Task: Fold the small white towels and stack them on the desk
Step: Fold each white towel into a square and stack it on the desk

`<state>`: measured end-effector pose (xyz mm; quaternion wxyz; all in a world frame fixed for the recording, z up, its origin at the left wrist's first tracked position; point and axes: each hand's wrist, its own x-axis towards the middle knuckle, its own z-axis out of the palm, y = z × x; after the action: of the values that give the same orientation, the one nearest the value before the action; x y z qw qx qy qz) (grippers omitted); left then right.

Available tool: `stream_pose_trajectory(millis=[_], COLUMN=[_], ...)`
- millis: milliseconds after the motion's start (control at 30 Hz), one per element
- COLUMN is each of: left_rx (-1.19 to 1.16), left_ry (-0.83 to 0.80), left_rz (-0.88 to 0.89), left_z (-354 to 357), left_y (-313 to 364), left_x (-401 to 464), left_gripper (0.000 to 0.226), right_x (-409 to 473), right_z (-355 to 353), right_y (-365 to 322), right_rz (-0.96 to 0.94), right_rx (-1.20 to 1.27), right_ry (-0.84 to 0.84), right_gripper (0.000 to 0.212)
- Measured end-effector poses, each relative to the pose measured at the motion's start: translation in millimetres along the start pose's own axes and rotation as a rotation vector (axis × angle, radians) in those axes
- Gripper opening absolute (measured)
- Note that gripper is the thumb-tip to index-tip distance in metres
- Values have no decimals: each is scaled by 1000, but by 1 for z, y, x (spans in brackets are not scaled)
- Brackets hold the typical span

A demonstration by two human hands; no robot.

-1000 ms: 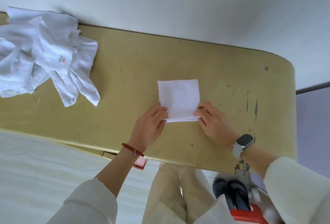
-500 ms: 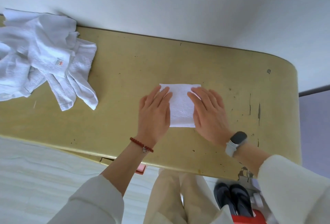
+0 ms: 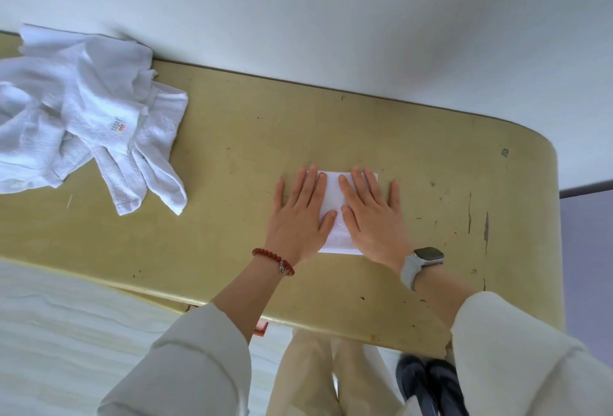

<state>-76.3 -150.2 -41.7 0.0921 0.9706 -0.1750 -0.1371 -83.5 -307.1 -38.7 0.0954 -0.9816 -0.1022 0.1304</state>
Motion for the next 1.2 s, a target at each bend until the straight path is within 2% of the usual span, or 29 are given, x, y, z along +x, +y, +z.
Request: stream_pose_trajectory(millis=[67,133,200,267,367,433,500,567,633,733,800,867,900,967,1033,1133,1200], left_rx=[-153,-266,-292,-243,-219,-256,-350,-554,-808,-1001,-1059,-1066,-1060,-1011,-937,-819,-746], left_ry=[37,108,105,40,-21,0,84,190,271,478,606,696,749,889,1015,1151,1231], left_rz=[-48,-149,-215,-199,-190,-237,-297,-378,-450,-574,-663,-763,-815,-913,-976,-1055,-1122], left_z=[-10,-22,-31,-36,-42,-44,-44,-48,-59,-80,-95,-110,-118,-133,-149,-164,-170], left_y=[-3,-8,-12,-13,-14,-14,-13,-7,-2,-9,-26,-49,-61,-84,-106,-146,-178], left_x=[4,14,25,34,38,31,20,6,-11,-47,-78,-115,-137,-185,-241,-336,-410], left_gripper=[63,49,51,51,35,26,18,11,13,17,24,16,6,15,15,13,14], right_x=[2,10,20,29,29,22,15,9,7,12,17,15,13,1,-19,-62,-99], right_z=[-13,-24,-34,-42,-48,-55,-60,-70,-78,-88,-95,-99,-101,-105,-108,-104,-97], right_y=[8,17,22,20,17,15,13,7,-4,-36,-68,-112,-140,-203,-276,-389,-466], right_rz=[31,130,222,254,171,51,-56,-66,-59,-100,-137,-228,-283,-382,-466,-607,-665], right_rx=[132,154,124,142,185,248,311,370,443,525,530,552,569,588,599,589,585], right_ry=[57,114,59,-18,-75,-30,92,152,148,102,51,35,43,85,144,253,245], right_gripper=[55,46,44,32,9,9,11,9,12,25,22,19,19,20,22,32,44])
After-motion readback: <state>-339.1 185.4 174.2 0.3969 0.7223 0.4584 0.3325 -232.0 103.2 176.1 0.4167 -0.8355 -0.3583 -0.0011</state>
